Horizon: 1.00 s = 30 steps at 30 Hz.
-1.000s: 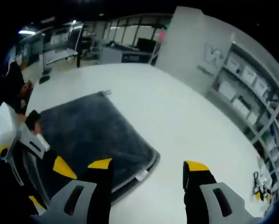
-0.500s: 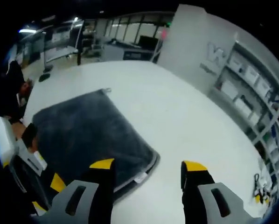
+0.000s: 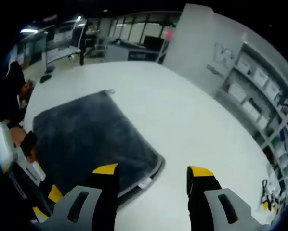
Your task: Open the folded towel by lifting each exposed corner and separating the folded layers until the towel lies flat within the target outline without major curled edges
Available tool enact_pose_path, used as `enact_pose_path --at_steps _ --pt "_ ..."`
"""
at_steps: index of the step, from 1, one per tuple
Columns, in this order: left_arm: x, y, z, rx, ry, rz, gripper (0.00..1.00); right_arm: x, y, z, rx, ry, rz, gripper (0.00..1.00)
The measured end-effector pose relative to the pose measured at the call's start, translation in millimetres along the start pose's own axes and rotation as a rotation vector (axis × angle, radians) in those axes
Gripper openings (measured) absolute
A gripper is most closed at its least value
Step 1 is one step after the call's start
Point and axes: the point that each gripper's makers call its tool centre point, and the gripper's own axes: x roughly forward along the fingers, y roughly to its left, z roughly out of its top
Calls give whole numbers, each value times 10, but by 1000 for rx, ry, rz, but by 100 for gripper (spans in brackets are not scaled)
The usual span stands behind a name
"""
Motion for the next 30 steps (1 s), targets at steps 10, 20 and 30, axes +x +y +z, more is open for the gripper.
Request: enact_pose_path --at_steps 10,20,30 --pt "14 -9 -31 20 13 2 41 36 -63 32 -7 3 -2 54" --pt "26 -1 -21 7 5 5 31 136 -153 24 -1 38 13 47" --pt "26 -133 -13 44 -9 -46 14 235 -179 9 -1 63 29 44"
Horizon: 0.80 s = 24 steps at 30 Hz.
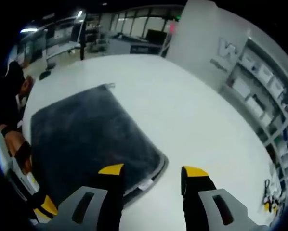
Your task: Open the folded towel by lifting each exposed corner and separating the folded layers until the towel lies flat within the target outline without major curled edges
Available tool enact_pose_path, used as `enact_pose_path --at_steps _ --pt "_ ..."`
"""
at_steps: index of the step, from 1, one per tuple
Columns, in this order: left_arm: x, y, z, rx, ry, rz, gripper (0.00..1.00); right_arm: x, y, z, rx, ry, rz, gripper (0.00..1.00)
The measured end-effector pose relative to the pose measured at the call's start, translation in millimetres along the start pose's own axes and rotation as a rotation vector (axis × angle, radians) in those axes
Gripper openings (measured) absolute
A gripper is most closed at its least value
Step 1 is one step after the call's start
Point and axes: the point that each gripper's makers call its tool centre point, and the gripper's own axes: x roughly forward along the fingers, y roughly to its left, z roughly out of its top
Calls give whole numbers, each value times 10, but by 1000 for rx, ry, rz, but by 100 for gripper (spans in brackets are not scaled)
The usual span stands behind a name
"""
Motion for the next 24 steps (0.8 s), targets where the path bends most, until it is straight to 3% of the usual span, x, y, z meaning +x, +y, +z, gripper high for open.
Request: enact_pose_path --at_steps 12,19,24 --pt "44 -93 -57 4 30 -36 14 24 8 14 -3 9 1 44" --pt "58 -129 -50 17 32 -40 2 84 34 10 -5 15 6 42" --pt "60 -128 -60 -4 30 -48 1 138 58 -36 -2 32 18 37"
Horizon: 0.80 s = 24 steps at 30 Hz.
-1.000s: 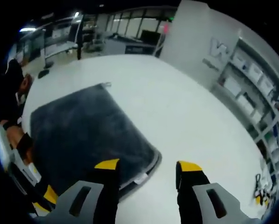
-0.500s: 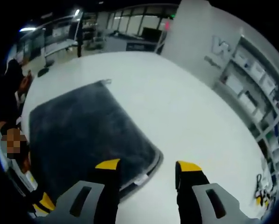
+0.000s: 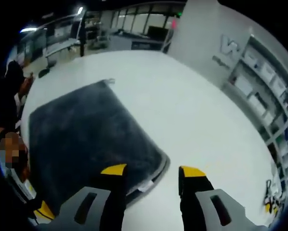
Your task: Open the folded towel by lifting each exposed corner and separating the folded layers until the towel lies flat within the target outline without major curled edges
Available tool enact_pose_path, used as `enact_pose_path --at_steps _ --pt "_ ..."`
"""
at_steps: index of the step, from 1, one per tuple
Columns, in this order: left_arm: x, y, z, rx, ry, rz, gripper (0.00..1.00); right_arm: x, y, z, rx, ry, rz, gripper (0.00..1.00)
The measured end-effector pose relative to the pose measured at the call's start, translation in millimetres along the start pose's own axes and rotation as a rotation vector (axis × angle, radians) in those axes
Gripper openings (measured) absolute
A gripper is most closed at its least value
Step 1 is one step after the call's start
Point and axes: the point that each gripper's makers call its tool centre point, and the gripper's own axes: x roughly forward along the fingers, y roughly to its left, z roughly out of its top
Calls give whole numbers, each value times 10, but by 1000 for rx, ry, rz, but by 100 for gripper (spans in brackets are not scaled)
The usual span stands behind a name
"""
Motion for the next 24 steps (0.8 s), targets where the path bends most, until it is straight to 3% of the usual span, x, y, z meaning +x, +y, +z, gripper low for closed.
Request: enact_pose_path --at_steps 4,7,17,24 --pt "3 -13 9 -18 -9 -7 2 84 54 -27 -19 15 39 35" --pt "9 19 9 -6 -5 19 15 167 43 -65 -17 37 51 31" --pt "29 -14 -38 -11 5 9 4 506 -9 -256 37 94 68 17" --pt "13 -23 -31 -37 -6 -3 4 583 -50 -175 82 67 51 12"
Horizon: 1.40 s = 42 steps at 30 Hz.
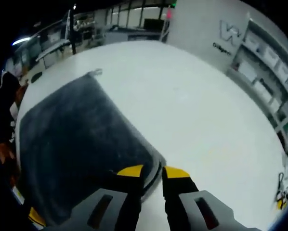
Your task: Open the folded towel by lifting each exposed corner and separating the folded layers until the towel lies flat within the target outline without major curled edges
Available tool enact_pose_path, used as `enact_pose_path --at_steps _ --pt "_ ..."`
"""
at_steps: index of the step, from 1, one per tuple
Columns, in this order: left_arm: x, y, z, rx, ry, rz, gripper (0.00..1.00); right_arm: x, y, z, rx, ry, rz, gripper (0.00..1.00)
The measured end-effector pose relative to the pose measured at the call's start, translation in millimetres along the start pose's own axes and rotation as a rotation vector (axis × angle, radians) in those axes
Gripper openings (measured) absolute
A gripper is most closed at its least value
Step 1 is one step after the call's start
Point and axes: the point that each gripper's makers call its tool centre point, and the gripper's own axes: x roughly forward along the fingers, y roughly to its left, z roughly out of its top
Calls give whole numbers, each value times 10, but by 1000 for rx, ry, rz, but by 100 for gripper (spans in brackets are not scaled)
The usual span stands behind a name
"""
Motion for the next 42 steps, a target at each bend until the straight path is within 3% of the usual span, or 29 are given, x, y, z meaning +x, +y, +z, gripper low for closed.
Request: enact_pose_path --at_steps 15,18,23,42 --pt "7 24 -2 -41 -8 -7 3 253 29 -100 -80 148 34 12" --pt "17 4 -16 -55 -9 -12 3 286 -6 -113 -60 140 30 12" --pt "7 -10 -6 -62 -21 -19 1 267 1 -114 -18 131 45 2" --pt "-21 -3 18 -69 -37 -30 0 257 -10 -97 -8 145 49 0"
